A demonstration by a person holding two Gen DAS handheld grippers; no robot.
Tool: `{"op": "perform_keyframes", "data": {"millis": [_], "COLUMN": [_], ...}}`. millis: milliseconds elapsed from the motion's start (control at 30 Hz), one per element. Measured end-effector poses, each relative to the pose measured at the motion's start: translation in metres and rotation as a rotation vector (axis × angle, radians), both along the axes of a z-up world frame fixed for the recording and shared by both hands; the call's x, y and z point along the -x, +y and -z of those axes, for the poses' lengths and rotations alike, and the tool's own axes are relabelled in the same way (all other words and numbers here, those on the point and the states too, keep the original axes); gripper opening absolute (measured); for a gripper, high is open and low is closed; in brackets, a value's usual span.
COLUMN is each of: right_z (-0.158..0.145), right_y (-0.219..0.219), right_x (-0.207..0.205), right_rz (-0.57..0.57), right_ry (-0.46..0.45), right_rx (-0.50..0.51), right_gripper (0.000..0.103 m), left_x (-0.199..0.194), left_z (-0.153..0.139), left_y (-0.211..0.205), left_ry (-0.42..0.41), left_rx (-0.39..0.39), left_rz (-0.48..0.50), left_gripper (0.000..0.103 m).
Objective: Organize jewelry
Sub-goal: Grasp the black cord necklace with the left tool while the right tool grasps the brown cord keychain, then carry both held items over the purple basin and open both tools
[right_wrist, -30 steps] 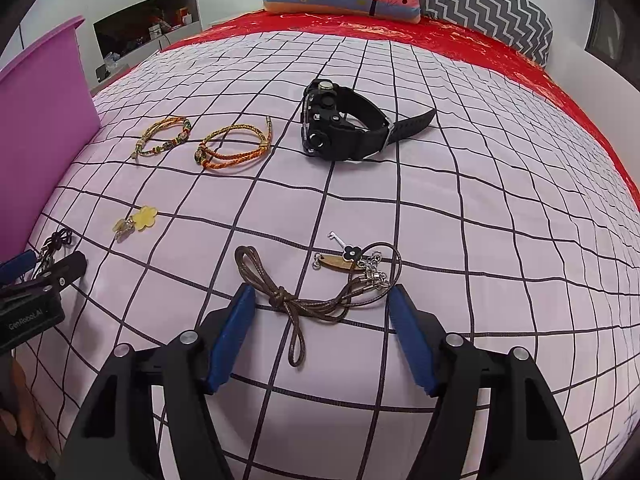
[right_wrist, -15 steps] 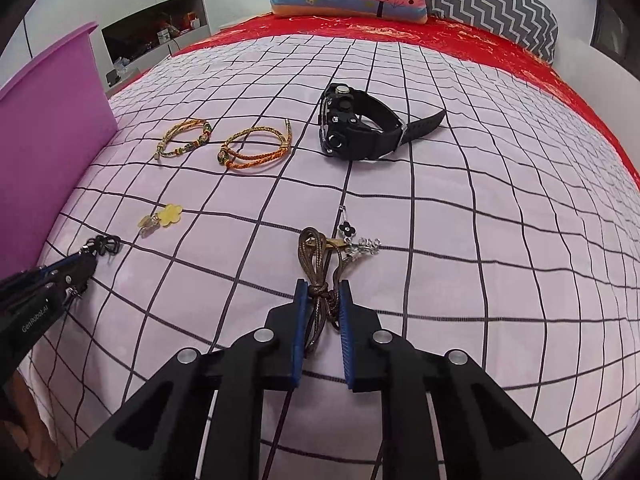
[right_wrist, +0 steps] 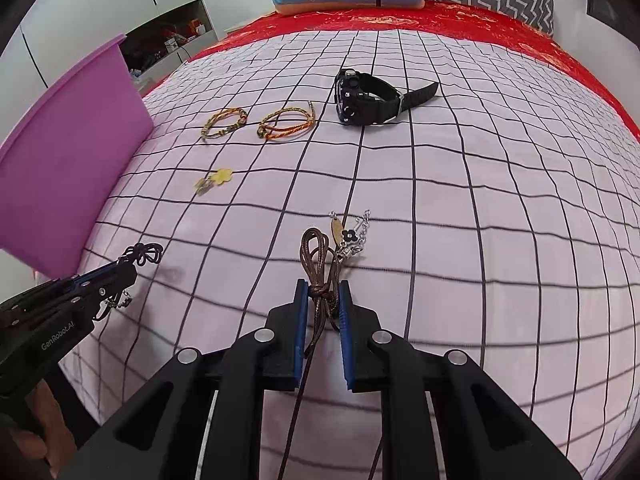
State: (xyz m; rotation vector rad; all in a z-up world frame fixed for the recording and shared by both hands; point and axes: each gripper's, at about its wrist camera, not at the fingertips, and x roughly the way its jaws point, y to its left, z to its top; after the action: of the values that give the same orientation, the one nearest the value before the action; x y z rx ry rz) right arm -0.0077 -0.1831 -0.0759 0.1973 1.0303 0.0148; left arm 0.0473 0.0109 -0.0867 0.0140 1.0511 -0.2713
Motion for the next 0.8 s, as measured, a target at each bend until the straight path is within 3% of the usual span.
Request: {"op": "perform_keyframes", "data": {"millis": [400, 800], "right_z": [-0.062, -0.133], "right_y": [0.024, 0.062], "right_x": [0.035, 0.034], "right_rz": [-0.041, -0.122], "right_ry": [-0.109, -0.243], "right_rx": [-0.018, -0.034], "right_gripper": [0.015, 0.015], "left_x": [0.034, 0.039], "left_z": [-0.058, -0.114], "left_y": [0.015, 0.053], "left_ry": [-0.099, -0.192], "left_rx": [0.04, 0.07], "left_rz": [0.009, -0.035], "left_gripper": [0.006, 0.006]}}
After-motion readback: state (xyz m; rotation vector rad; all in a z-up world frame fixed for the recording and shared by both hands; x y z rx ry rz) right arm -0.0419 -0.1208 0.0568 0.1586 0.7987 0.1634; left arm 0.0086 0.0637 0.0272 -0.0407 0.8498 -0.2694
